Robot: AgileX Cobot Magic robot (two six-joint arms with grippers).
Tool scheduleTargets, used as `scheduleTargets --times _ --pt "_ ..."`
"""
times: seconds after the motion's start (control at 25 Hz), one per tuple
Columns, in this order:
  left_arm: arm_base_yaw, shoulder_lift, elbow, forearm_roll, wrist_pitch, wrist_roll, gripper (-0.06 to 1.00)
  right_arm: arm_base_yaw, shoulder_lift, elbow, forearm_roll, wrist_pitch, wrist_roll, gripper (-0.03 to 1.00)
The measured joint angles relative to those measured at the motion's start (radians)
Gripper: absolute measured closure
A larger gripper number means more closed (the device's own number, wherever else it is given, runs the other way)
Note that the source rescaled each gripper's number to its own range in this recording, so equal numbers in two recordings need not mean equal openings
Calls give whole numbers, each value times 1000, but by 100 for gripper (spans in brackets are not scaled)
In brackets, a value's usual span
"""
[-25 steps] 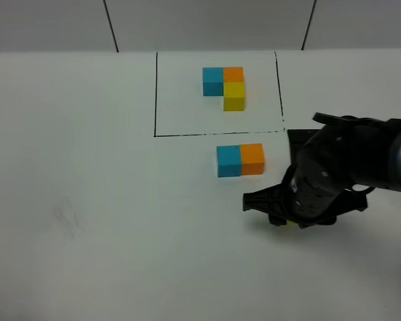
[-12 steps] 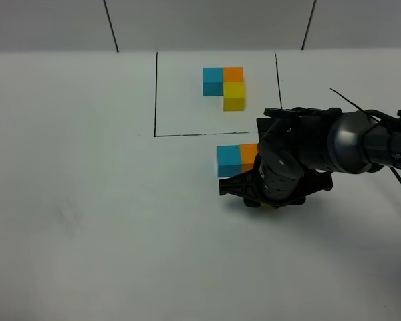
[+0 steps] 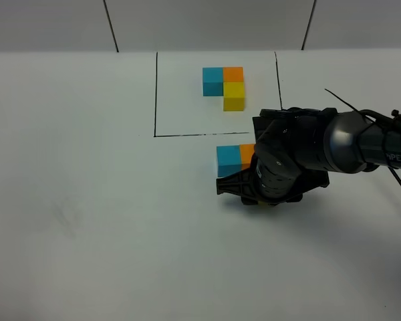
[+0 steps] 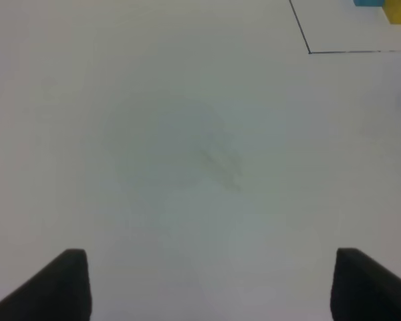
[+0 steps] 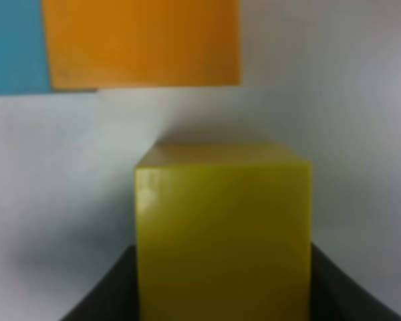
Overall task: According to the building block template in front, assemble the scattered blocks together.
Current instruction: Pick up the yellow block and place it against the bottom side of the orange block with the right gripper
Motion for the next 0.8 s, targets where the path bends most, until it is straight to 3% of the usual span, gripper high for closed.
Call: scheduleTargets --times 0.8 --pt "0 0 0 0 0 0 34 21 12 -13 -23 -40 -45 95"
